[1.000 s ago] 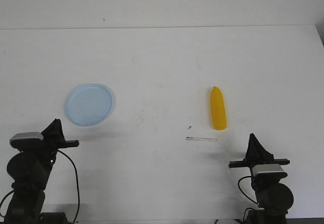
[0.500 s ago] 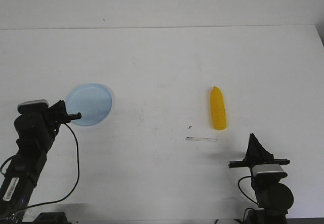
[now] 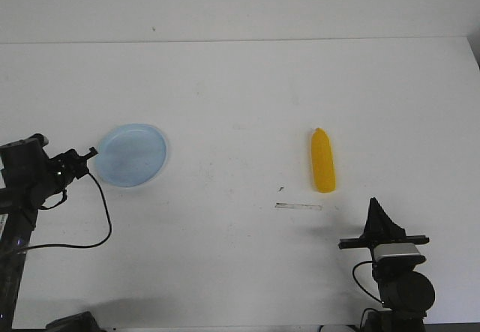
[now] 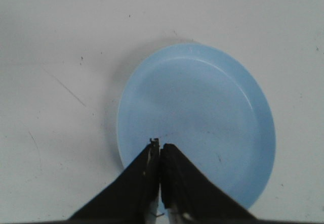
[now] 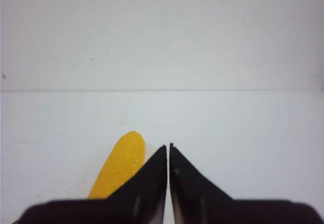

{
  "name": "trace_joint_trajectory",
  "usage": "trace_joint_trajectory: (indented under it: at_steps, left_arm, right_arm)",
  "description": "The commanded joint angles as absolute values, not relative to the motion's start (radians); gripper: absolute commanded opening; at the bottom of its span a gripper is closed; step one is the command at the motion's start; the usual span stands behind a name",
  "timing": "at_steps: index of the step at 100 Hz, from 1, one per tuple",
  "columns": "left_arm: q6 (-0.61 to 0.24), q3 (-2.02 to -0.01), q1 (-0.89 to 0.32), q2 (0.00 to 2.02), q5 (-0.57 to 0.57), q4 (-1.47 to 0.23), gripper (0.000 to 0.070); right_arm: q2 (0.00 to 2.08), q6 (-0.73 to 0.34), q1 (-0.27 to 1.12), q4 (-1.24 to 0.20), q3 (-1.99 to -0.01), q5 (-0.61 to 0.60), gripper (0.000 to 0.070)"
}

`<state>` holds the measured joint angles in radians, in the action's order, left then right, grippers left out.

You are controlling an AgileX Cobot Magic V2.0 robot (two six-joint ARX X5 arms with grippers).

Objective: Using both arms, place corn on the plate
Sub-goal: 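Lower the left gripper against the plate rim nearest the robot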

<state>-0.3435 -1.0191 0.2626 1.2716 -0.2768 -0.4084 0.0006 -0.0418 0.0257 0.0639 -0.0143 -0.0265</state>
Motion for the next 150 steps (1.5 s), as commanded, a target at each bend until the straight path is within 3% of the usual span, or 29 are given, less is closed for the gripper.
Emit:
trace_joint_trajectory:
  at_steps: [1, 19, 30, 48, 61, 86, 150]
  left_arm:
    - [-0.353, -1.039, 0.299, 1.308, -0.377, -0.412, 0.0001]
    - [-0.357, -1.039, 0.388, 1.42, -0.563, -0.449, 0.0013]
    - [-0.36, -1.039, 0.406, 1.48, -0.566, -0.479, 0.0216]
    - [-0.36, -1.039, 0.403, 1.525, -0.565, -0.455, 0.026]
    - [-0.357, -1.039, 0.387, 1.531, -0.523, -0.434, 0.042]
    - [-0.358, -1.039, 0.345, 1.554, -0.504, -0.334, 0.0414]
    - [-0.387, -1.039, 0.294, 1.602, -0.454, -0.341, 0.0404]
  right_arm:
    - [0.001, -0.052, 0.027, 0.074, -0.013, -0.027, 0.0008]
    - [0.001, -0.052, 0.027, 0.074, -0.013, -0.027, 0.0008]
    - [0.001, -0.052, 0.027, 0.074, -0.013, -0.027, 0.0008]
    - [0.001, -0.052, 0.027, 0.074, -0.013, -0.027, 0.0008]
    - [0.001, -0.052, 0.027, 0.074, -0.013, -0.027, 0.0008]
    - [0.001, -0.052, 0.027, 0.074, -0.013, -0.027, 0.0008]
    - [0.001, -0.052, 0.027, 0.074, -0.013, -0.027, 0.0008]
